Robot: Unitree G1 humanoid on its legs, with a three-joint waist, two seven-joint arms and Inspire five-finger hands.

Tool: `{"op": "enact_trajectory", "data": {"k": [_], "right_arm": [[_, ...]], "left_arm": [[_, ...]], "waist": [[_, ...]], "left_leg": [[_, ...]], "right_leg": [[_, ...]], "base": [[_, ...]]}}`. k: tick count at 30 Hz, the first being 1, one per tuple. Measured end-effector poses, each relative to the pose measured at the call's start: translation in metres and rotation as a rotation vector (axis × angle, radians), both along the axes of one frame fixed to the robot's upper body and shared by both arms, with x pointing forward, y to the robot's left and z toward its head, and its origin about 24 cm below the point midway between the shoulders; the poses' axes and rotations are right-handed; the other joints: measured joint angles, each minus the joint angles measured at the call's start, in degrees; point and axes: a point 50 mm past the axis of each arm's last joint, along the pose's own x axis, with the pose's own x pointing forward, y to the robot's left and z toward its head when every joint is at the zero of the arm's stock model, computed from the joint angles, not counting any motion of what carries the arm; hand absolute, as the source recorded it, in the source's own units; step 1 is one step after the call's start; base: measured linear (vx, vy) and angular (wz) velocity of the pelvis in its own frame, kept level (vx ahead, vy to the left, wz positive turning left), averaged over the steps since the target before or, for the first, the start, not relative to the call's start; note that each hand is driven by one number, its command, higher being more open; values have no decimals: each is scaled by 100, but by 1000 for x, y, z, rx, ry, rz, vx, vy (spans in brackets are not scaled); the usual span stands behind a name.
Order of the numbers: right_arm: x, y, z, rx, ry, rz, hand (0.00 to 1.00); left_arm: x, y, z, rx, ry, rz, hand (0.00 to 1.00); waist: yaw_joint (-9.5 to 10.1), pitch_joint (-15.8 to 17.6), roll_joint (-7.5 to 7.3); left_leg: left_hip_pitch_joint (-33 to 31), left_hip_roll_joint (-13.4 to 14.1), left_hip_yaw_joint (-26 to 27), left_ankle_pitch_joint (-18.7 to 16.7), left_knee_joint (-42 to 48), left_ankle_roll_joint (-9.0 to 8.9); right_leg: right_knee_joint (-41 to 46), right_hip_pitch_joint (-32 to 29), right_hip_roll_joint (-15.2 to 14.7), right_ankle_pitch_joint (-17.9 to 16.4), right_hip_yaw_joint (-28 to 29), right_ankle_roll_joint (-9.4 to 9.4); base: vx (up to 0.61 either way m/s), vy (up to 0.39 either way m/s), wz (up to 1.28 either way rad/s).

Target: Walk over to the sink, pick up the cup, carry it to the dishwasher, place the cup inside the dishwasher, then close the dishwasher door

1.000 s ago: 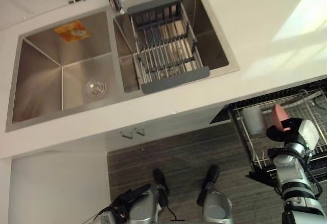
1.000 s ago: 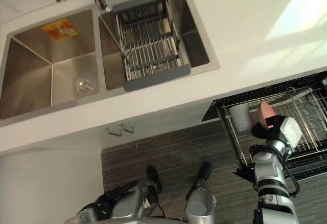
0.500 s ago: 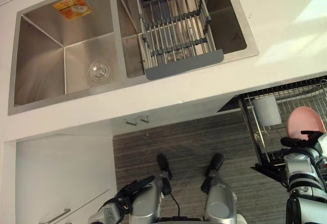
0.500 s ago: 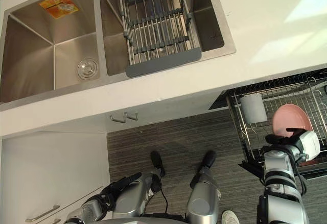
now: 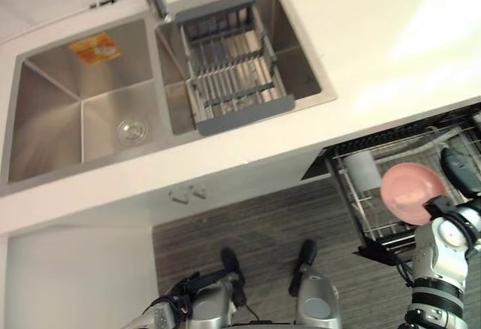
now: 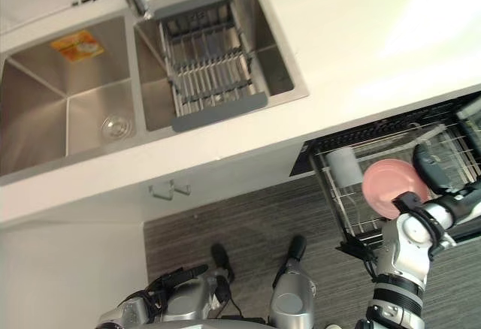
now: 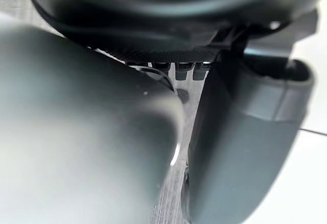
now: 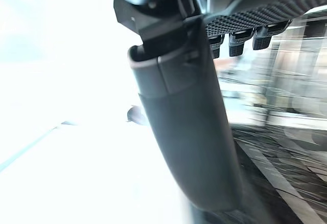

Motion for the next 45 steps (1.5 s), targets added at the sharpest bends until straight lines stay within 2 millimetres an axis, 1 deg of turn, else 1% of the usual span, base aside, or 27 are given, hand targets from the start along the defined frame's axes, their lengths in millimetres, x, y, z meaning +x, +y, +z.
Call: {"op": "enact_trajectory", "data": {"k": [2,4,5,6,7,8,9,10,12,13,15,16,17,18,19,20,21,22,23,25,28,34,37,40,42,43,45], "right_arm": [[-27,-22,1,18,-32,-127,100],[-43,-36,-4,53,-33,-188,100],[-61,-51,-16,125,-39,-232,100],[-67,-56,-22,158,-41,-244,100],[-79,-62,-37,233,-50,-263,100],[-88,-64,-54,297,-32,-271,100],[-93,-63,-63,327,-16,-274,100],[-99,-59,-77,371,11,-272,100],[-109,-41,-113,483,73,-253,100],[-110,-35,-121,511,83,-247,100],[-113,-17,-147,609,108,-212,100],[-113,-12,-152,627,117,-200,100],[-111,-2,-161,670,111,-177,100],[-105,9,-168,703,108,-133,100],[-102,14,-171,718,100,-107,100],[-95,25,-176,736,79,-49,100],[-91,30,-178,744,63,-18,100],[-76,45,-180,757,29,79,100],[-74,48,-182,755,24,61,100],[-80,51,-187,771,0,46,100],[-78,54,-188,750,10,67,100],[-69,62,-188,732,30,145,100],[-62,66,-187,733,35,213,100],[-49,69,-184,722,43,303,100],[-38,68,-178,709,42,367,100],[-29,69,-175,703,42,404,100],[-17,68,-169,698,32,437,100]], "left_arm": [[-10,5,-3,18,50,2,100],[-18,9,-4,29,80,4,100],[-25,11,-6,43,115,12,100],[-27,11,-7,47,127,14,100],[-30,11,-8,52,148,17,100],[-34,10,-9,57,163,17,100],[-35,10,-9,57,170,18,100],[-36,9,-10,59,175,19,100],[-38,7,-10,62,179,23,100],[-38,7,-11,62,180,24,100],[-40,4,-12,65,167,24,100],[-41,2,-12,63,164,25,100],[-41,2,-12,64,160,27,100],[-41,1,-12,64,154,26,100],[-40,0,-12,64,152,24,100],[-40,0,-12,65,147,23,100],[-39,0,-12,65,145,23,100],[-37,-1,-11,64,130,23,100],[-37,-1,-11,64,126,23,100],[-36,-1,-11,64,116,24,100],[-35,-1,-11,64,114,24,100],[-35,-1,-11,65,112,24,100],[-35,-1,-11,65,104,26,100],[-32,-2,-10,78,81,6,100],[-28,-4,-9,82,49,-33,100],[-27,-5,-8,77,35,-43,100],[-26,-7,-8,64,27,-45,100]], "waist": [[-105,-261,-169],[-207,-425,-257],[-250,-592,-310],[-266,-638,-326],[-301,-694,-333],[-342,-767,-326],[-353,-802,-319],[-365,-818,-307],[-370,-869,-278],[-368,-886,-287],[-345,-970,-213],[-339,-989,-194],[-321,-1014,-155],[-276,-1030,-128],[-260,-1036,-119],[-225,-1043,-108],[-194,-1051,-98],[-133,-1064,-84],[-113,-1068,-76],[-69,-1073,-69],[-47,-1076,-63],[-42,-1075,-57],[-6,-1073,-51],[64,-1060,-28],[89,-1041,4],[103,-1025,31],[133,-1003,80]], "left_leg": [[156,6,94,-59,-2,-66],[222,0,109,-98,-2,-85],[297,7,136,-146,-1,-110],[334,7,138,-164,0,-120],[421,11,147,-196,1,-134],[467,9,172,-216,2,-139],[470,7,184,-220,2,-139],[484,7,188,-222,3,-139],[489,27,185,-223,12,-140],[488,24,182,-222,14,-139],[475,5,122,-240,5,-163],[467,1,93,-240,4,-163],[450,-2,34,-237,5,-163],[429,-4,-18,-228,7,-162],[409,-5,-57,-220,8,-158],[372,-11,-141,-196,1,-148],[349,-13,-176,-188,1,-146],[303,-25,-285,-157,-1,-122],[299,-30,-324,-144,-2,-107],[299,-47,-431,-130,-12,-86],[299,-67,-480,-107,-33,-77],[259,-126,-714,-37,-40,-53],[259,-132,-838,52,-99,-41],[239,-136,-947,108,-157,-58],[159,-136,-1063,150,-152,-65],[106,-134,-1111,166,-130,-68],[47,-131,-1166,169,-79,-69]], "right_leg": [[-148,156,60,25,64,27],[-231,242,90,39,70,42],[-290,311,111,42,96,47],[-315,356,116,44,96,51],[-348,453,126,44,95,52],[-381,496,128,49,91,64],[-399,500,128,52,96,69],[-404,512,126,55,100,74],[-471,530,125,47,84,68],[-506,543,126,45,76,71],[-593,600,112,66,-2,81],[-598,615,106,68,-38,84],[-600,640,99,68,-100,85],[-601,653,95,67,-147,86],[-601,660,93,66,-186,89],[-601,678,85,65,-277,99],[-601,679,81,69,-314,104],[-592,703,67,102,-425,123],[-590,723,63,103,-461,122],[-582,796,49,94,-572,141],[-579,839,38,89,-632,156],[-579,952,15,79,-868,173],[-580,1014,15,74,-1002,175],[-581,1038,16,54,-1102,189],[-581,1038,15,55,-1217,189],[-581,1031,20,59,-1269,184],[-581,1033,30,64,-1319,176]], "base": [[95,-17,-21],[87,-14,-13],[90,-15,-13],[92,-17,-13],[49,-6,-9],[27,-5,-10],[-1,-5,-8],[-32,-9,-4],[-62,-17,0],[-71,-16,3],[-47,-3,12],[-21,3,23],[-11,1,23],[-6,0,24],[-3,-3,29],[-1,-5,28],[16,-1,42],[26,3,32],[34,6,32],[46,10,24],[47,12,12],[-3,9,19],[-43,4,24],[-54,8,19],[-43,8,25],[-25,6,22],[-21,8,16]]}}
